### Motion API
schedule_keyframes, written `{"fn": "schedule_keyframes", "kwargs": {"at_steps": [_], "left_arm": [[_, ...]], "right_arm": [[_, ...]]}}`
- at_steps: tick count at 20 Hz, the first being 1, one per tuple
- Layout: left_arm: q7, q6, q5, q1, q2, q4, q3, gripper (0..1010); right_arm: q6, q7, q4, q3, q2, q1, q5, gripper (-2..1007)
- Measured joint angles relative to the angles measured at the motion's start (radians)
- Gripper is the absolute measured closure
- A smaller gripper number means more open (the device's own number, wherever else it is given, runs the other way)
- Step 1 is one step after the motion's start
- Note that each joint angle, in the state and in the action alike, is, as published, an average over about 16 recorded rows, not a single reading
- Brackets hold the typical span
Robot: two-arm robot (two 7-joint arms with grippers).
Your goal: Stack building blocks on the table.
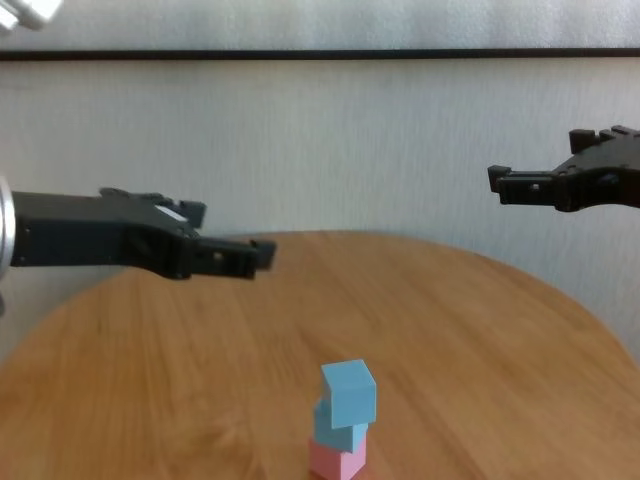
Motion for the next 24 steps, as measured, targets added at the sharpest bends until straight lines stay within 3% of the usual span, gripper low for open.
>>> {"fn": "schedule_keyframes", "kwargs": {"at_steps": [4, 9, 17, 24], "left_arm": [[0.091, -0.016, 0.011, 0.057, -0.021, -0.034, -0.044, 11], [0.153, -0.041, 0.027, 0.109, -0.053, -0.062, -0.073, 11], [0.180, -0.064, 0.040, 0.143, -0.087, -0.079, -0.078, 11], [0.176, -0.071, 0.043, 0.142, -0.092, -0.077, -0.072, 11]], "right_arm": [[0.000, 0.000, 0.000, 0.000, 0.000, 0.000, 0.000, 0], [0.000, 0.000, 0.000, 0.000, 0.000, 0.000, 0.000, 0], [0.000, 0.000, 0.000, 0.000, 0.000, 0.000, 0.000, 0], [0.000, 0.000, 0.000, 0.000, 0.000, 0.000, 0.000, 0]]}}
